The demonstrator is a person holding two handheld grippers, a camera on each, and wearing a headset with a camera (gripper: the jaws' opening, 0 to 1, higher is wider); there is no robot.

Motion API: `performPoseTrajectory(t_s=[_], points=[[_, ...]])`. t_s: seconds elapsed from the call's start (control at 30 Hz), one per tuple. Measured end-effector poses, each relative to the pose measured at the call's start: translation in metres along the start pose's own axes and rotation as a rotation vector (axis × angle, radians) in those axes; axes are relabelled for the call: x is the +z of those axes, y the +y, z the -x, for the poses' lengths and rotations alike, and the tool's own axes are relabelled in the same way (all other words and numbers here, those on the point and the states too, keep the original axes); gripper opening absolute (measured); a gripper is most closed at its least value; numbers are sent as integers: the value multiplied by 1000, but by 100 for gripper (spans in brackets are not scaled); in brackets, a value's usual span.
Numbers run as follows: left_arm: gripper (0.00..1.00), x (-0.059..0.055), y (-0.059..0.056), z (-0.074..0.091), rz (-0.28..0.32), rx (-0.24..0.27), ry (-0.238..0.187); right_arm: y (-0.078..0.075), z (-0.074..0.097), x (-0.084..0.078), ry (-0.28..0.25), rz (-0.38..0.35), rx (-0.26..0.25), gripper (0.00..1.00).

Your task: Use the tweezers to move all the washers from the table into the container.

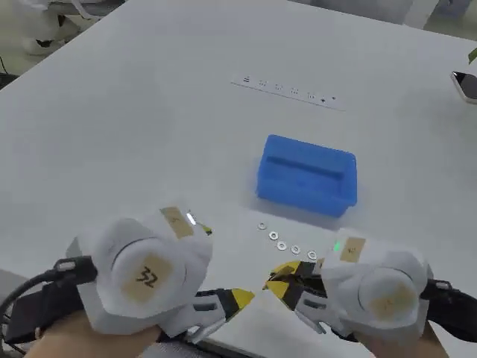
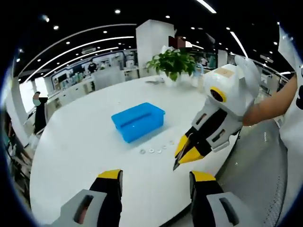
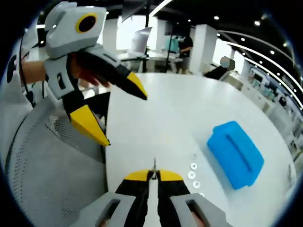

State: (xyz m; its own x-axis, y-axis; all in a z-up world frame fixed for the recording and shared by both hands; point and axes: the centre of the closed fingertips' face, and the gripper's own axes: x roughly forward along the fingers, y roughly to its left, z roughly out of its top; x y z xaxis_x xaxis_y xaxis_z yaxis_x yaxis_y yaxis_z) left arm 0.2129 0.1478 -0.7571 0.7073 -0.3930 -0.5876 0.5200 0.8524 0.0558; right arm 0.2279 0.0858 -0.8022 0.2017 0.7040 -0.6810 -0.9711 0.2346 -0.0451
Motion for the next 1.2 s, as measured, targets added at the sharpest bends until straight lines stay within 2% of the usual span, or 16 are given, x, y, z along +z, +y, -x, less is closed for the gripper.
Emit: performPoseTrajectory(t_s=[0.1, 0.2, 0.37, 0.53, 0.7, 0.83, 0.87, 0.93, 0.97, 1.0, 1.1, 1.13, 1.2], points=[[68, -1, 9, 0, 44, 49, -21, -19, 0, 6, -18, -54, -17, 2], [77, -4, 19, -3, 40, 115, -25, -44, -2, 11, -20, -89, -40, 2], [78, -6, 26, -7, 8, 180, -22, -72, -8, 18, -2, -87, -61, 2], [73, -6, 30, -6, -25, 213, -18, -82, -15, 14, 23, -87, -65, 1], [70, -10, 29, -9, -27, 199, 6, -80, -13, 12, 19, -106, -63, 1], [55, -13, 16, -14, -4, 98, 34, -71, -5, 22, -15, -130, -50, 1], [54, -11, 15, -15, -12, 87, 28, -67, -3, 24, -21, -139, -40, 1], [48, -8, 8, -20, -9, 18, 27, -61, 3, 31, -59, -158, -32, 1], [46, -9, 2, -23, 7, -34, 38, -56, 6, 38, -94, -186, -10, 1], [44, -7, 0, -26, 9, -56, 36, -52, 9, 42, -114, -209, 1, 1], [41, -2, -14, -35, 35, -186, 28, -37, 20, 58, -196, -264, 68, 1], [39, -2, -16, -37, 42, -204, 27, -33, 22, 61, -210, -275, 91, 1], [38, -6, -21, -43, 7, -274, 49, -27, 28, 66, -241, -296, 122, 1]])
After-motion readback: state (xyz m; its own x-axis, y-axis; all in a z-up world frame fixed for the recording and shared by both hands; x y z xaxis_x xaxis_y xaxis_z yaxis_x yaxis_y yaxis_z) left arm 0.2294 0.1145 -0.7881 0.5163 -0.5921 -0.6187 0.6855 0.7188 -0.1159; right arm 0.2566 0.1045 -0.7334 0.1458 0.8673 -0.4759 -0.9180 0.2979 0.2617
